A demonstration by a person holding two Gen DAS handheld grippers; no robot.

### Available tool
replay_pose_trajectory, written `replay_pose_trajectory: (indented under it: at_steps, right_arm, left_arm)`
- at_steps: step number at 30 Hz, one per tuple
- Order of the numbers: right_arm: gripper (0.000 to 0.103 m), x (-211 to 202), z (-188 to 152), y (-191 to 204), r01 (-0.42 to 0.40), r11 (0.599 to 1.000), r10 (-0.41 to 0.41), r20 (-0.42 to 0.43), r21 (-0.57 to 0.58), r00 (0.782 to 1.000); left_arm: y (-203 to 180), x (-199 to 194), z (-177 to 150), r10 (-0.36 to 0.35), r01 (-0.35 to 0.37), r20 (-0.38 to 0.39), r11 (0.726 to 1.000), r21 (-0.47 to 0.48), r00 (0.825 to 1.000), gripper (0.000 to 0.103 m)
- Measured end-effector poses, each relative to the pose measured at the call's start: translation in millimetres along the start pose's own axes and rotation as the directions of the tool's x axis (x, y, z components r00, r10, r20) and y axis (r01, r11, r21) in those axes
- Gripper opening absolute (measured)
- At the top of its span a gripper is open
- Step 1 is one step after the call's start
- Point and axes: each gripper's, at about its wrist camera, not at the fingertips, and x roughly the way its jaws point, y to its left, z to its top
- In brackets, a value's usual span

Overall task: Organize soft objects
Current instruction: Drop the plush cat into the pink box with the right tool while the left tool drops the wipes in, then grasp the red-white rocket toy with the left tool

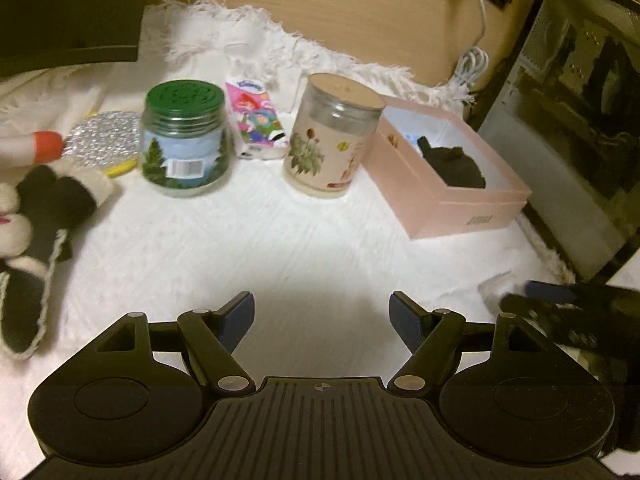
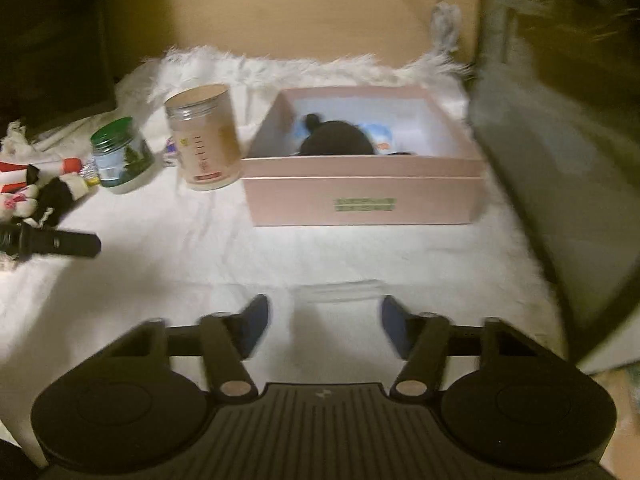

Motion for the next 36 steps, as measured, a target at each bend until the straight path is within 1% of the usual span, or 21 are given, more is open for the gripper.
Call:
replay_pose_trajectory:
  at_steps: [2, 6, 9, 11, 12, 14, 16, 17, 20, 21, 23, 25, 27, 28, 29, 31, 32, 33, 34, 35, 36]
  right_arm:
    - [0.035, 13.0, 4.4, 7.2, -0.015, 1.0, 0.015, -0.042, 0.002, 0.999]
    - [0.032, 24.8, 3.0, 20.8, -0.01, 0.999, 0.008, -0.069, -0.031, 0.998]
    - [0.033, 26.8, 2.1, 23.4, -0.007, 0.999, 0.004, -0.072, -0.049, 0.997]
    - [0.034, 26.6, 1.9, 22.5, -0.01, 0.998, 0.005, -0.073, -0.058, 0.997]
    - [0.036, 26.9, 1.7, 22.9, -0.007, 0.998, 0.003, -0.072, -0.065, 0.997]
    - [0.038, 26.7, 0.5, 25.6, 0.001, 0.996, -0.007, -0.067, -0.085, 0.998]
    - [0.048, 27.1, 0.1, 27.0, 0.014, 0.995, -0.02, -0.063, -0.095, 0.998]
    - [0.056, 27.5, 0.1, 27.8, 0.03, 0.995, -0.036, -0.062, -0.097, 0.997]
    - [0.06, 28.9, 0.5, 23.5, 0.041, 0.997, -0.045, -0.067, -0.068, 0.997]
    - [0.061, 28.8, 0.8, 21.6, 0.037, 0.998, -0.041, -0.072, -0.056, 0.997]
    - [0.062, 28.0, 0.6, 20.4, 0.038, 0.998, -0.042, -0.078, -0.055, 0.996]
    - [0.063, 26.6, -0.3, 20.8, 0.042, 0.997, -0.047, -0.082, -0.064, 0.996]
    - [0.064, 25.1, -1.7, 21.1, 0.047, 0.997, -0.053, -0.083, -0.064, 0.995]
    - [0.064, 24.2, -2.2, 20.8, 0.048, 0.997, -0.053, -0.086, -0.059, 0.995]
    - [0.064, 23.3, -2.2, 20.4, 0.048, 0.997, -0.053, -0.09, -0.055, 0.995]
    - [0.063, 22.5, -1.9, 19.6, 0.047, 0.998, -0.051, -0.098, -0.047, 0.994]
    - [0.06, 22.4, -1.4, 19.0, 0.044, 0.998, -0.047, -0.102, -0.038, 0.994]
    - [0.056, 22.5, -1.0, 18.3, 0.041, 0.999, -0.044, -0.103, -0.03, 0.994]
    - [0.054, 22.5, -0.7, 18.3, 0.047, 0.999, -0.049, -0.1, -0.025, 0.994]
    - [0.048, 22.5, 0.1, 17.4, 0.046, 0.999, -0.048, -0.1, -0.019, 0.994]
    - [0.036, 22.2, 1.3, 16.1, 0.046, 0.999, -0.047, -0.101, -0.01, 0.994]
  left_arm:
    - [5.5, -9.6, -4.7, 0.019, -0.02, 0.008, 1.0, 0.002, 1.0, 0.079]
    - [26.0, -40.8, -7.3, 0.101, -0.099, 0.088, 0.995, -0.022, 0.991, 0.079]
    - [48.8, -70.5, -5.4, 0.216, -0.21, 0.176, 0.976, -0.055, 0.96, 0.079]
    - [68.7, -89.1, -0.1, 0.295, -0.287, 0.223, 0.955, -0.069, 0.929, 0.079]
    - [77.9, -94.8, 4.5, 0.324, -0.317, 0.229, 0.946, -0.068, 0.918, 0.079]
    - [98.1, -103.4, 17.0, 0.365, -0.361, 0.236, 0.931, -0.061, 0.901, 0.079]
    - [122.0, -112.9, 36.8, 0.38, -0.377, 0.246, 0.924, -0.06, 0.892, 0.079]
    - [134.6, -114.2, 50.5, 0.375, -0.375, 0.235, 0.926, -0.045, 0.897, 0.079]
    - [158.5, -100.2, 84.3, 0.387, -0.405, 0.173, 0.911, 0.082, 0.906, 0.079]
    - [167.3, -88.6, 95.4, 0.395, -0.411, 0.126, 0.9, 0.148, 0.91, 0.079]
    - [185.5, -67.8, 109.9, 0.402, -0.396, 0.019, 0.893, 0.215, 0.916, 0.079]
    - [205.1, -45.6, 116.7, 0.402, -0.366, -0.111, 0.896, 0.251, 0.909, 0.079]
    - [218.1, -28.5, 114.6, 0.41, -0.352, -0.186, 0.893, 0.281, 0.893, 0.077]
    - [222.7, -22.2, 110.4, 0.412, -0.35, -0.203, 0.893, 0.282, 0.888, 0.077]
    - [228.8, -19.3, 109.4, 0.398, -0.339, -0.213, 0.902, 0.266, 0.892, 0.078]
    - [240.8, -17.3, 108.9, 0.332, -0.295, -0.211, 0.937, 0.189, 0.919, 0.085]
    - [244.3, -17.0, 108.3, 0.314, -0.283, -0.205, 0.945, 0.166, 0.927, 0.089]
    - [244.2, -17.7, 106.2, 0.307, -0.278, -0.199, 0.947, 0.163, 0.931, 0.09]
    - [241.8, -18.5, 104.6, 0.314, -0.283, -0.193, 0.943, 0.173, 0.929, 0.089]
    - [240.0, -19.8, 102.0, 0.329, -0.295, -0.185, 0.937, 0.186, 0.926, 0.084]
    - [237.4, -23.1, 100.1, 0.342, -0.309, -0.172, 0.931, 0.193, 0.924, 0.075]
